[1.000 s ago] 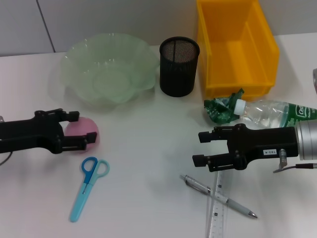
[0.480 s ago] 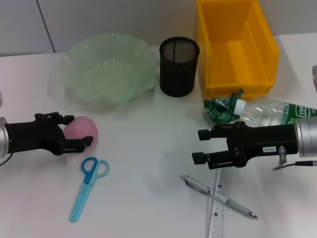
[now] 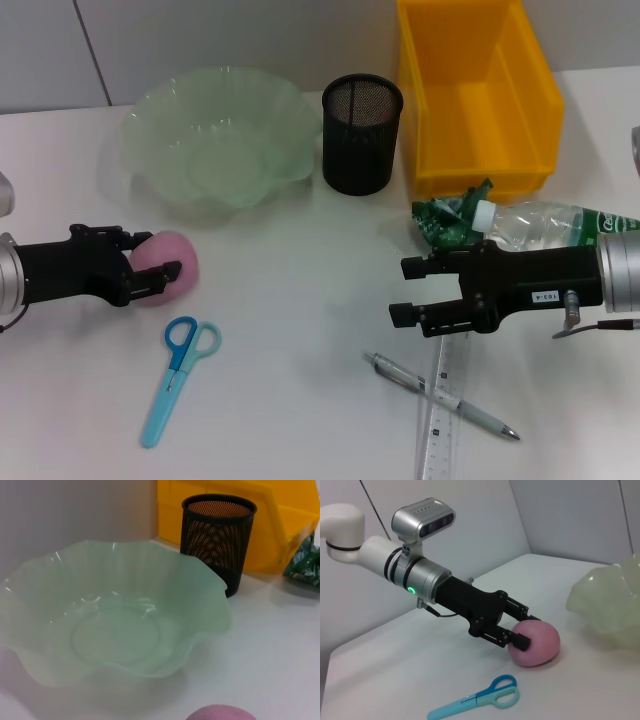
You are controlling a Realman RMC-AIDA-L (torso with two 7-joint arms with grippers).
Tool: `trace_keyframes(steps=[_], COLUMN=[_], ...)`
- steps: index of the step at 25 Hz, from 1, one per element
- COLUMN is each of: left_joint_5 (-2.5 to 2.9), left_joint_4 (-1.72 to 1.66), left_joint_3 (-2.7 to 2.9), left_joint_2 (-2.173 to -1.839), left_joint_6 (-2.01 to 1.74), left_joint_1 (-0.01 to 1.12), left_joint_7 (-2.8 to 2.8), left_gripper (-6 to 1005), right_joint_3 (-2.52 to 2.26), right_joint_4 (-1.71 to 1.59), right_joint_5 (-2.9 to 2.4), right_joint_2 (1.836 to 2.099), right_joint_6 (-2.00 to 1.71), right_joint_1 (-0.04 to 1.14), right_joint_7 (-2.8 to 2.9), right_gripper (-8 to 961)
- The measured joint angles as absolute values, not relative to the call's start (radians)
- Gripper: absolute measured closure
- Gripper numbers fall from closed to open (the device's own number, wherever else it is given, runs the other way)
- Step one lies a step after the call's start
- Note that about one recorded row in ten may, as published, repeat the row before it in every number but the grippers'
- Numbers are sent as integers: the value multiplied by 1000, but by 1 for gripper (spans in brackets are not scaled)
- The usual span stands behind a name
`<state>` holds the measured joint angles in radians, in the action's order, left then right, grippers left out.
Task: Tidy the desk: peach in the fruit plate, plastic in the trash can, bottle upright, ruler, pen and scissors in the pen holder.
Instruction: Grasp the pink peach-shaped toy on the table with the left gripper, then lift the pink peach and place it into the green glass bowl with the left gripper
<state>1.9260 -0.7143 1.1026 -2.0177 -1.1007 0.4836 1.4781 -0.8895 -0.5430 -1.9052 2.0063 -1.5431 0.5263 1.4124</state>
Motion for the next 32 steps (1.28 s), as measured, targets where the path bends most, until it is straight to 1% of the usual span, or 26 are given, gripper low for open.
trace_keyframes(steps=[5, 13, 14, 15, 17, 18, 22, 23, 26, 27, 31, 32], left_joint_5=[1938, 1931, 1923, 1901, 1901, 1819, 1745, 1678, 1659, 1655, 1655, 1651], left_joint_4=[-732, -786, -819, -842, -842, -832, -800, -750, -713, -646, -604, -590], left_joint_3=[1100, 1083, 1036, 951, 951, 869, 868, 873, 875, 889, 914, 982], left_joint_2=[-2022, -2023, -2031, -2049, -2049, -2065, -2066, -2067, -2068, -2069, -2070, -2073], left_joint_6=[-1107, -1181, -1250, -1324, -1324, -1335, -1287, -1196, -1128, -1017, -925, -828], left_joint_1=[478, 460, 457, 460, 460, 482, 502, 535, 563, 615, 652, 672], left_joint_7=[1481, 1513, 1528, 1531, 1531, 1525, 1508, 1472, 1449, 1427, 1419, 1425], left_gripper=[564, 685, 700, 715, 748, 764, 800, 809, 830, 837, 861, 867], right_joint_3=[-888, -887, -886, -886, -886, -886, -887, -887, -887, -887, -889, -890], right_joint_4=[-543, -543, -543, -543, -544, -544, -545, -545, -545, -544, -544, -543], right_joint_5=[-1905, -1905, -1905, -1905, -1905, -1905, -1905, -1905, -1905, -1905, -1905, -1905], right_joint_2=[2006, 2005, 2005, 2006, 2007, 2008, 2011, 2011, 2012, 2012, 2013, 2014], right_joint_6=[-1543, -1543, -1543, -1543, -1543, -1543, -1543, -1543, -1544, -1546, -1547, -1547], right_joint_1=[526, 526, 526, 526, 526, 526, 528, 529, 531, 533, 533, 534], right_joint_7=[1413, 1417, 1420, 1423, 1424, 1424, 1424, 1424, 1425, 1425, 1426, 1426], right_gripper=[170, 169, 169, 169, 169, 169, 170, 170, 170, 170, 170, 170])
